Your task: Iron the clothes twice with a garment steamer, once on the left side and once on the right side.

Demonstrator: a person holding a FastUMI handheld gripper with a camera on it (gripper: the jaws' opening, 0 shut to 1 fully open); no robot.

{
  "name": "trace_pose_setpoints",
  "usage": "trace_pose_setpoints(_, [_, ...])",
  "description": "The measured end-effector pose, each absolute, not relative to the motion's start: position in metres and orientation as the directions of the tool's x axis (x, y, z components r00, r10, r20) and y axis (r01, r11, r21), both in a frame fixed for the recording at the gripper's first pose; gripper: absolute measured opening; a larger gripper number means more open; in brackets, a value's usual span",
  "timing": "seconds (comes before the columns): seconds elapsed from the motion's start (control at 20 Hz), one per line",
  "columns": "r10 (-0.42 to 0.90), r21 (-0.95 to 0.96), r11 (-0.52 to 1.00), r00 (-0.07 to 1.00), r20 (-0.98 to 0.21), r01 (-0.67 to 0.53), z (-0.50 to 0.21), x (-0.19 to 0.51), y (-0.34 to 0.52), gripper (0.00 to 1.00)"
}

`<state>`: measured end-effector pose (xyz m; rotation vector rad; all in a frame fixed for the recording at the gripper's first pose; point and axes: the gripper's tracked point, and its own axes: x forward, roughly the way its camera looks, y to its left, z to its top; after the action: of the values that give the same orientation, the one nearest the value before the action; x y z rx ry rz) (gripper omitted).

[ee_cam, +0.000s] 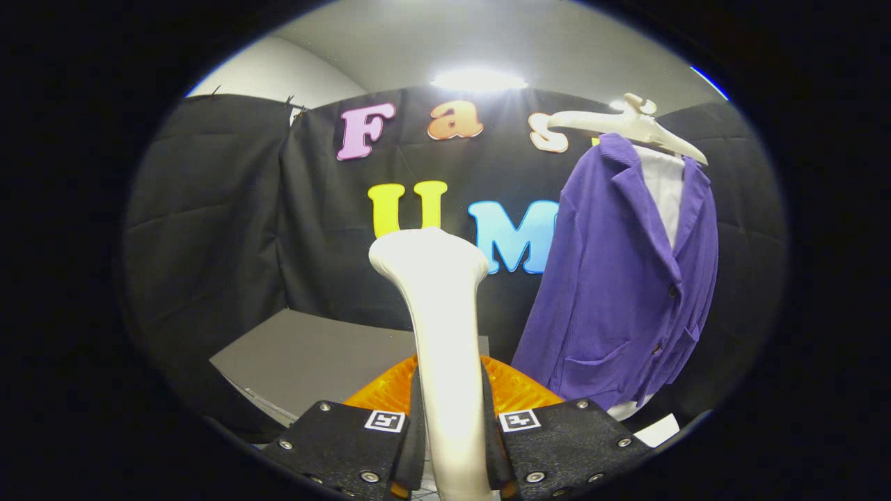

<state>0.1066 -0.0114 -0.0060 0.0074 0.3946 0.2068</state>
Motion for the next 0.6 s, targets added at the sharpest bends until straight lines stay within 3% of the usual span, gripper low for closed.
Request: trace_pose_setpoints(0.6, [0.050,0.083,0.996,0.974,-0.221,-0.033,0.061,0.084,-0.154,0.35])
